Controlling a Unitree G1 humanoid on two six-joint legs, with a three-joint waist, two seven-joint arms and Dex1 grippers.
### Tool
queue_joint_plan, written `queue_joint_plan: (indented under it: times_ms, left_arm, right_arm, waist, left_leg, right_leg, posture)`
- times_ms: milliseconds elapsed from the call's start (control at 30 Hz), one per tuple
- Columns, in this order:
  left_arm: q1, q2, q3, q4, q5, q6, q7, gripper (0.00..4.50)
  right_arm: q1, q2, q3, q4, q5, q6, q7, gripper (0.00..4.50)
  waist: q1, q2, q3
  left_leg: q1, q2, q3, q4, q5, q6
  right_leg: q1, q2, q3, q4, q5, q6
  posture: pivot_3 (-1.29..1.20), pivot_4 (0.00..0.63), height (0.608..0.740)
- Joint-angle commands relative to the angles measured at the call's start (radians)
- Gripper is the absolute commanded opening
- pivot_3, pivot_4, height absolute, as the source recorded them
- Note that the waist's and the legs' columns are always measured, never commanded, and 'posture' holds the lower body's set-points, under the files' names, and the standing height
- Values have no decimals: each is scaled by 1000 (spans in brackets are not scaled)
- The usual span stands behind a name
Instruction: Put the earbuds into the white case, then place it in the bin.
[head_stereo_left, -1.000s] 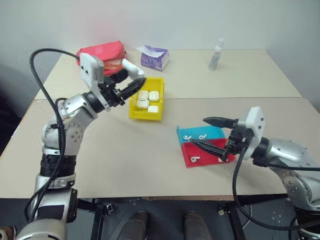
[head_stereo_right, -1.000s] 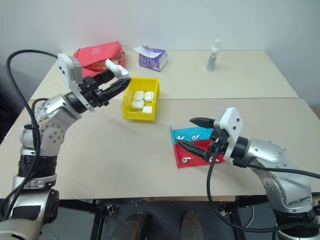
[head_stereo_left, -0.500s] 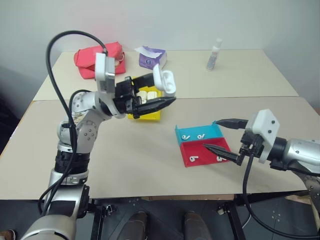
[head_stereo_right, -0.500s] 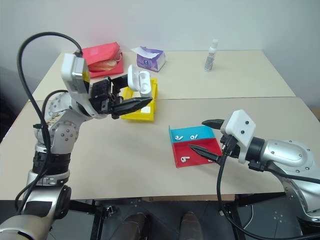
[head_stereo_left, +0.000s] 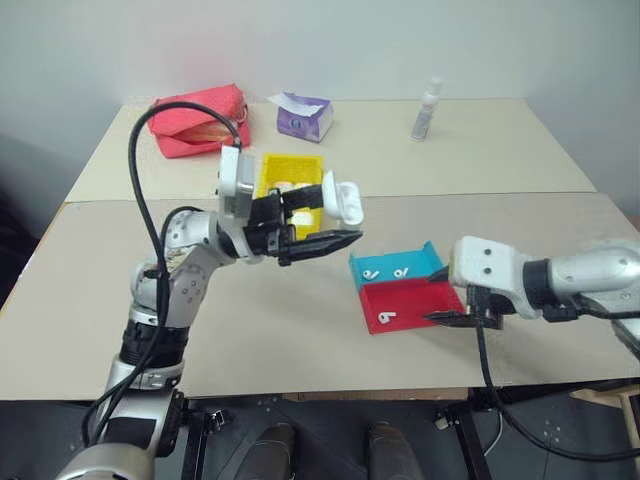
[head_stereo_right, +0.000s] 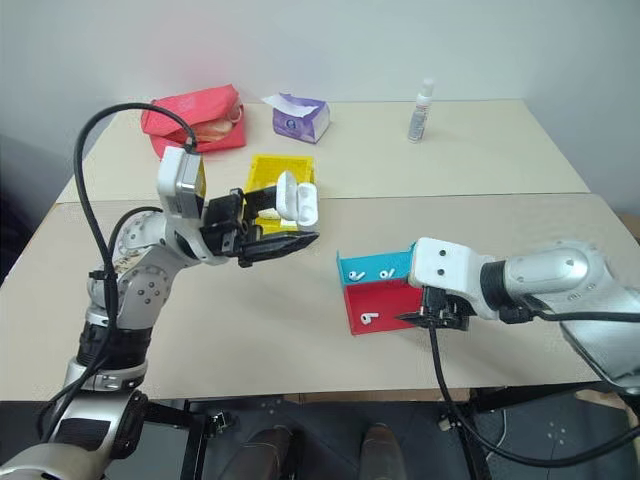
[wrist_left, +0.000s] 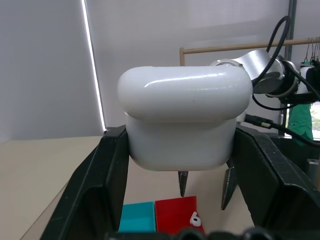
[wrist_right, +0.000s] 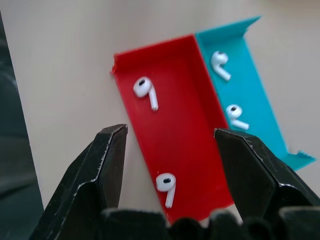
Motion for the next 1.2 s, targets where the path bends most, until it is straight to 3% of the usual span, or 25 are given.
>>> queue_joint_plan:
  times_ms: [33, 200, 500, 633, 1200]
  left_arm:
    - [16, -3, 11, -65, -11, 7, 21, 2768]
    - [51, 0, 21, -111, -18, 25, 55, 2768]
    - [86, -2, 26, -171, -35, 55, 107, 2768]
    - [99, -2, 27, -192, -38, 62, 117, 2768]
    - [95, 12, 29, -200, -59, 82, 136, 2768]
  right_arm:
    - [-55, -11, 93, 39, -92, 20, 71, 3277]
    - [-122, 25, 214, 89, -210, 66, 107, 3277]
    - [-176, 83, 274, 145, -294, 111, 153, 3277]
    - [-181, 94, 281, 161, -321, 102, 177, 2416]
    - [-165, 164, 280, 257, -405, 80, 182, 2416]
  waist:
    - [1, 0, 0]
    - [3, 0, 0]
    - [3, 0, 0]
    - [3, 0, 0]
    - [3, 0, 0]
  left_leg:
    - [-1, 0, 0, 0, 0, 0]
    - [-2, 0, 0, 1, 0, 0]
    - [-2, 0, 0, 1, 0, 0]
    - [-2, 0, 0, 0, 0, 0]
    - [-2, 0, 0, 0, 0, 0]
  right_leg:
    - [0, 0, 0, 0, 0, 0]
    - [-1, 0, 0, 1, 0, 0]
    - [-2, 0, 0, 0, 0, 0]
    - [-2, 0, 0, 1, 0, 0]
    - [-1, 0, 0, 0, 0, 0]
  posture:
    - [0, 150, 740]
    - [0, 150, 740]
    - [0, 150, 740]
    - [0, 150, 740]
    - [0, 150, 740]
